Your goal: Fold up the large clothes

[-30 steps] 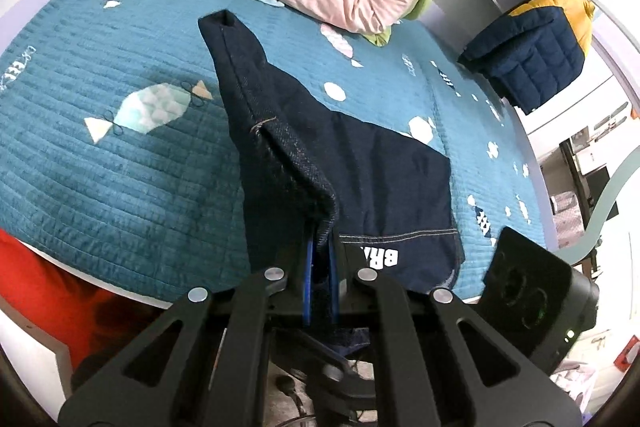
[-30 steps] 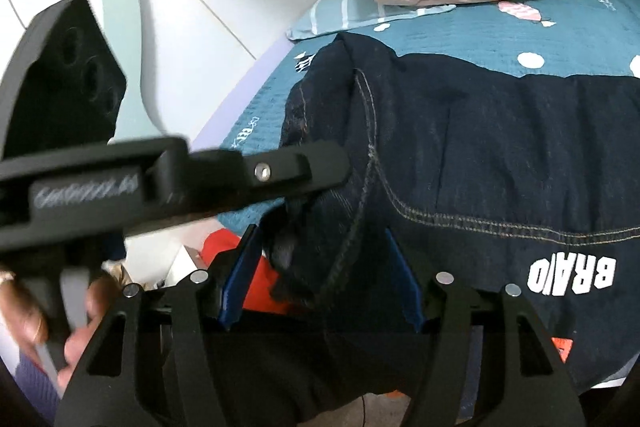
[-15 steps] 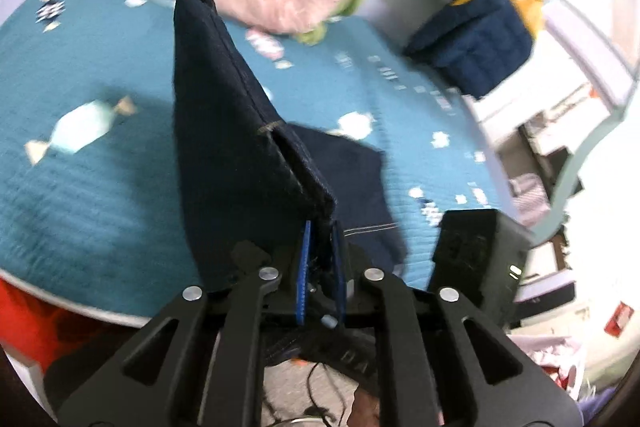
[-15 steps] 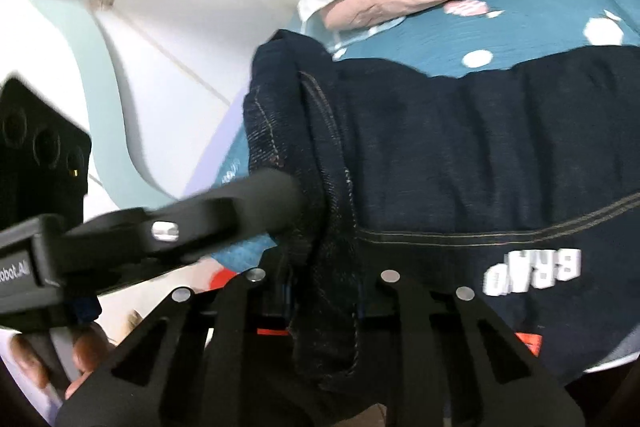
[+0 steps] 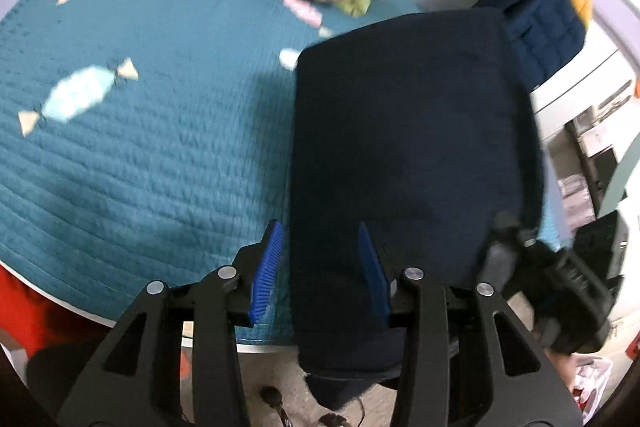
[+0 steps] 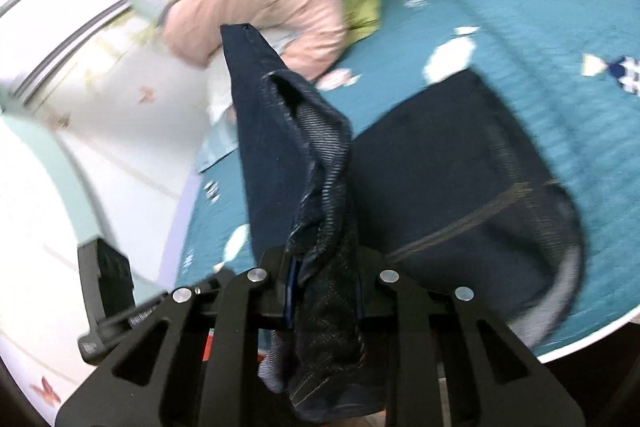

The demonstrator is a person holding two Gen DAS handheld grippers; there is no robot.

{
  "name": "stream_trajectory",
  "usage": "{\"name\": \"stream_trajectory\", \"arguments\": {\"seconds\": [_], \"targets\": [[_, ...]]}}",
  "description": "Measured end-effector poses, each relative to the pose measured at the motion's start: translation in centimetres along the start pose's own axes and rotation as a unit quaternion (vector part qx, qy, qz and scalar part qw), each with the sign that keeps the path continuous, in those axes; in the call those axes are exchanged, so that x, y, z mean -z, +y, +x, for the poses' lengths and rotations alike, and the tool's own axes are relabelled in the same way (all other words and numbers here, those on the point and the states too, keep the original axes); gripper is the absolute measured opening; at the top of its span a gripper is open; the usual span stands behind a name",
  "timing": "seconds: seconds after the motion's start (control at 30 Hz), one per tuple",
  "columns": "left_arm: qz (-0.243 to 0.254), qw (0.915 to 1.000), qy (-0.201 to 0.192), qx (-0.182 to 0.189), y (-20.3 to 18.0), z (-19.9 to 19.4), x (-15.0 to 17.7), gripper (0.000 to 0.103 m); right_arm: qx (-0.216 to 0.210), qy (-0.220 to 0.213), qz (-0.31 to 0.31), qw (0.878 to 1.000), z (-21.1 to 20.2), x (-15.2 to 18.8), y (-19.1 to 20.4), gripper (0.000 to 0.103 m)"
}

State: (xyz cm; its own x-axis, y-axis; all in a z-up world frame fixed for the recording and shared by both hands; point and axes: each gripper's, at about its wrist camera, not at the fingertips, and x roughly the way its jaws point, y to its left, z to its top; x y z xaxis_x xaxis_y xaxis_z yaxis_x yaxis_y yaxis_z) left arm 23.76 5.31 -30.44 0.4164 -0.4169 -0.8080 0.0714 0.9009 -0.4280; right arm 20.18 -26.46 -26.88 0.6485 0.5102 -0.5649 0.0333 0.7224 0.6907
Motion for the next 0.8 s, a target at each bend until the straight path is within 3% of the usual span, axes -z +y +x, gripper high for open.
{"name": "stream_trajectory", "arguments": {"seconds": [0.1,0.2,0.47,0.53,0.67,0.73,0.8], "targets": [[0.006,0.9994,0.023,-0.024,-0.3,2.8,1.0,0.05,0.042,0.003,0.031,0.999,0.2,-0.5,-3.6,0.019],[0.009,0.9984,0.047,-0.029,-0.8,5.1,2.0,0.052,0.078,0.026,0.06,0.995,0.9,-0.4,-7.1,0.02],[-0.028,0.9987,0.039,-0.016,-0.3,5.7,2.3,0.063,0.072,0.039,0.083,0.993,0.6,0.4,-9.9,0.024],[-0.045,0.9985,0.03,0.0,0.1,5.1,2.7,0.063,0.066,0.03,0.089,0.993,-0.3,0.2,-10.2,0.03],[-0.034,0.9991,0.012,0.023,0.1,3.8,3.8,0.066,0.073,0.017,0.101,0.992,-2.4,0.4,-11.2,0.041],[-0.027,0.9989,0.014,0.035,-0.4,3.8,4.4,0.068,0.097,0.012,0.103,0.99,-3.2,0.6,-11.4,0.06],[-0.024,0.9988,0.034,0.027,-1.1,4.6,4.9,0.072,0.081,0.026,0.116,0.99,-3.4,0.8,-12.4,0.061]]}}
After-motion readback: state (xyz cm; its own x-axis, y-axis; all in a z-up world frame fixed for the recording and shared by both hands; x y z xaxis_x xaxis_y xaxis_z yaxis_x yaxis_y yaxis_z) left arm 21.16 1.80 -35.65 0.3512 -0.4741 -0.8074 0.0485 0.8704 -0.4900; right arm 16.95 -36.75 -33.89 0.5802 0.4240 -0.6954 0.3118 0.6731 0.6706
